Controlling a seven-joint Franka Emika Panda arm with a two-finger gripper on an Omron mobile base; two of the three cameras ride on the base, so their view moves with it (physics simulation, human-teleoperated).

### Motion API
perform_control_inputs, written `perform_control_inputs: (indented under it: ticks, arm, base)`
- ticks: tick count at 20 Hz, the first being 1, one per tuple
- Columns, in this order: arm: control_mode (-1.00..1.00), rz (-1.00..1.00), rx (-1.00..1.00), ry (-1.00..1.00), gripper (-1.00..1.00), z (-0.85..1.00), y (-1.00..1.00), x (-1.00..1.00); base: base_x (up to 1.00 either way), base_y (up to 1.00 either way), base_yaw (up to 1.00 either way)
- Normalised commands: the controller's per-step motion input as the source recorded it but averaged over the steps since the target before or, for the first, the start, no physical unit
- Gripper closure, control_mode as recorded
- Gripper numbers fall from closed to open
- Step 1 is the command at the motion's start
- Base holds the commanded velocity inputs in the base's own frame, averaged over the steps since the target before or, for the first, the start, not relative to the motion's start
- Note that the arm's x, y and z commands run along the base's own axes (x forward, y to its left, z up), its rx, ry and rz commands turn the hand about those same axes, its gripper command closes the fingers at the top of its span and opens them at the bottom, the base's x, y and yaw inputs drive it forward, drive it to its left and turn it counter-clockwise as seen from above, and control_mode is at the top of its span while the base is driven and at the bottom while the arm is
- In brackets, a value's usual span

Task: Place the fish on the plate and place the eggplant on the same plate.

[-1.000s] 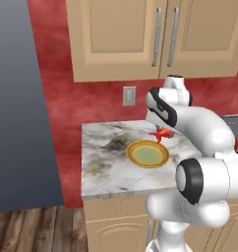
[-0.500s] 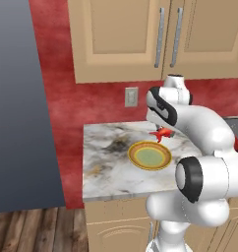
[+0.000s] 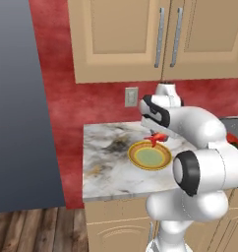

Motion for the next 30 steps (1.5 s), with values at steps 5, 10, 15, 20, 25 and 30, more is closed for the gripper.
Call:
perform_control_inputs:
  ticks: [5,10,15,20,25,30]
  arm:
    - [-1.0,0.02,0.0,0.0,1.0,-0.47,0.41,0.49]
    - [-1.0,0.0,0.0,0.03,1.0,-0.57,0.21,0.37]
    - [-1.0,0.0,0.0,0.0,1.0,-0.5,0.07,0.26]
    - [-1.0,0.0,0.0,0.0,1.0,-0.4,0.01,0.08]
    - [-1.0,0.0,-0.02,0.0,1.0,-0.34,0.07,0.12]
    - [-1.0,0.0,0.0,0.0,1.0,-0.26,0.02,0.07]
  base:
    - [0.0,0.0,0.0]
    - [0.0,0.0,0.0]
    - [0.0,0.0,0.0]
    - [0.0,0.0,0.0]
    - [0.0,0.0,0.0]
    - [0.0,0.0,0.0]
